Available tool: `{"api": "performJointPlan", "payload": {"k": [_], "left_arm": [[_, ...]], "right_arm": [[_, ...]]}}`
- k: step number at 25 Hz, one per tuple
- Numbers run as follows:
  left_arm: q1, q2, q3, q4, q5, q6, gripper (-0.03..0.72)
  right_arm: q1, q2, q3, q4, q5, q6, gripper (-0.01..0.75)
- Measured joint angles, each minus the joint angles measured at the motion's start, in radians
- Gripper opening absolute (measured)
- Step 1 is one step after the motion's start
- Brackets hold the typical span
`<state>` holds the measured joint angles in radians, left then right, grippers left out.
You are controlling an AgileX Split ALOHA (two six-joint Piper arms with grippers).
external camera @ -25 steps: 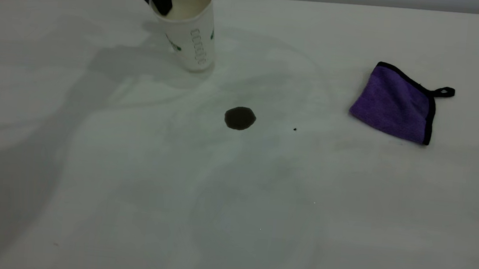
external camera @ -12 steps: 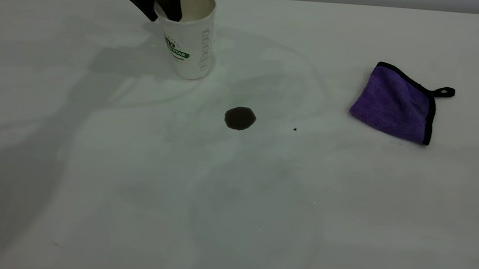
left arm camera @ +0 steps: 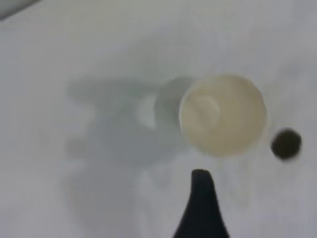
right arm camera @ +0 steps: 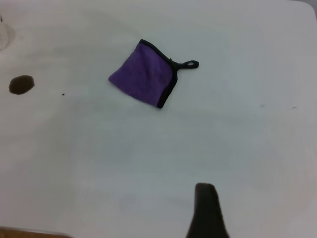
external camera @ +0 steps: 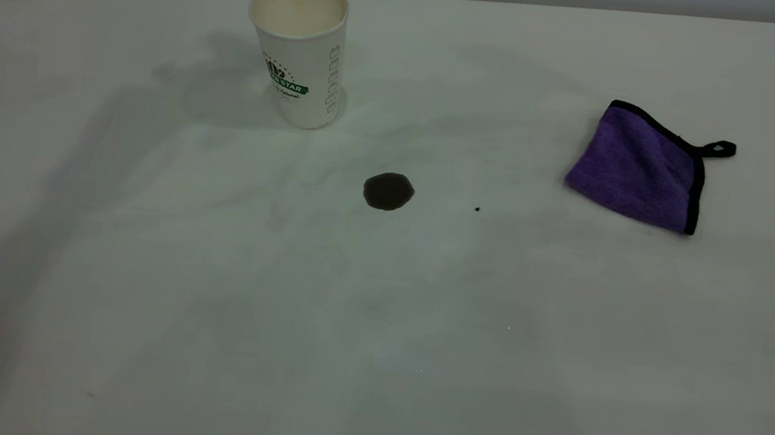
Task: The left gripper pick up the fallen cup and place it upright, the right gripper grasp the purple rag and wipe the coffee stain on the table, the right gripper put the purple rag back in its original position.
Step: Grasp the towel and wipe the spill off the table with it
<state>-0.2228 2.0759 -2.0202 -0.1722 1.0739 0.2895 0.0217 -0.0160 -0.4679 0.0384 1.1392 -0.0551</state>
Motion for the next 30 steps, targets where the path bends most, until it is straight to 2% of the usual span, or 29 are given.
{"api": "performJointPlan", "payload": {"k": [2,9,12,17,21,30], "left_arm": [[0.0,-0.084,-0.001,0.017,0.094,0.0,0.59],[0.0,-0.32,0.003,0.046,0.094,-0.059,0.422],[0.0,-0.413,0.064,0.094,0.094,-0.112,0.367],[0.0,-0.665,0.319,0.172,0.094,-0.146,0.292],[0.0,-0.883,0.531,0.172,0.094,-0.149,0.249],[0.0,-1.159,0.952,0.172,0.094,-0.205,0.239]], "right_arm": [[0.0,0.0,0.0,0.0,0.0,0.0,0.588],[0.0,0.0,0.0,0.0,0.001,0.0,0.588],[0.0,0.0,0.0,0.0,0.001,0.0,0.588],[0.0,0.0,0.0,0.0,0.001,0.0,0.588],[0.0,0.0,0.0,0.0,0.001,0.0,0.588],[0.0,0.0,0.0,0.0,0.001,0.0,0.588]]}}
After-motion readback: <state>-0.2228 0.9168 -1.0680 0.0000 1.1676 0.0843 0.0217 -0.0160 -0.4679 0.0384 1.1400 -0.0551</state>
